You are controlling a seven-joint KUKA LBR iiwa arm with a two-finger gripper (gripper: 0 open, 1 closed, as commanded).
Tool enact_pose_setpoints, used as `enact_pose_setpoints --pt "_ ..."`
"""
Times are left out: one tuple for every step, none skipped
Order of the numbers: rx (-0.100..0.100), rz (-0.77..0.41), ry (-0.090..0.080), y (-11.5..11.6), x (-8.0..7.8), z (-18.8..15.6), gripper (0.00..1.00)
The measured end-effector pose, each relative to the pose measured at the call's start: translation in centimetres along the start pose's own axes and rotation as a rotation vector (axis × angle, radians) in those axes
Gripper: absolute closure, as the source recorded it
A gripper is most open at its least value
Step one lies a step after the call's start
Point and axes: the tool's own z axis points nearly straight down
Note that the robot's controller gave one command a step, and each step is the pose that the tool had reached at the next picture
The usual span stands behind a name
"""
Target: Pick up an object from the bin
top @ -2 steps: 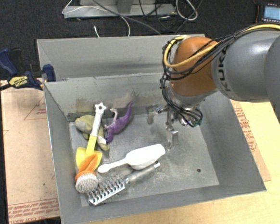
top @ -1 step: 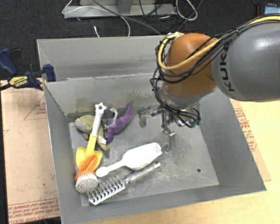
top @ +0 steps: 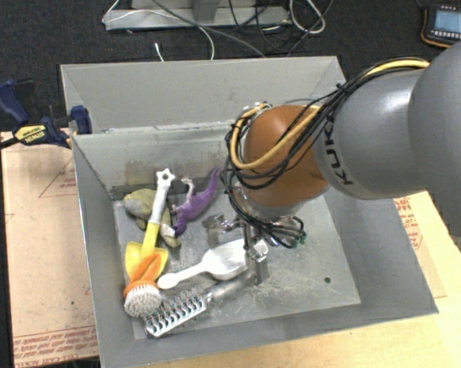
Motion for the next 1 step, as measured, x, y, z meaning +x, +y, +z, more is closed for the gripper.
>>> enact_pose_setpoints --pt "0.010 -0.066 -0.012 -0.82 -0.41 2.77 0.00"
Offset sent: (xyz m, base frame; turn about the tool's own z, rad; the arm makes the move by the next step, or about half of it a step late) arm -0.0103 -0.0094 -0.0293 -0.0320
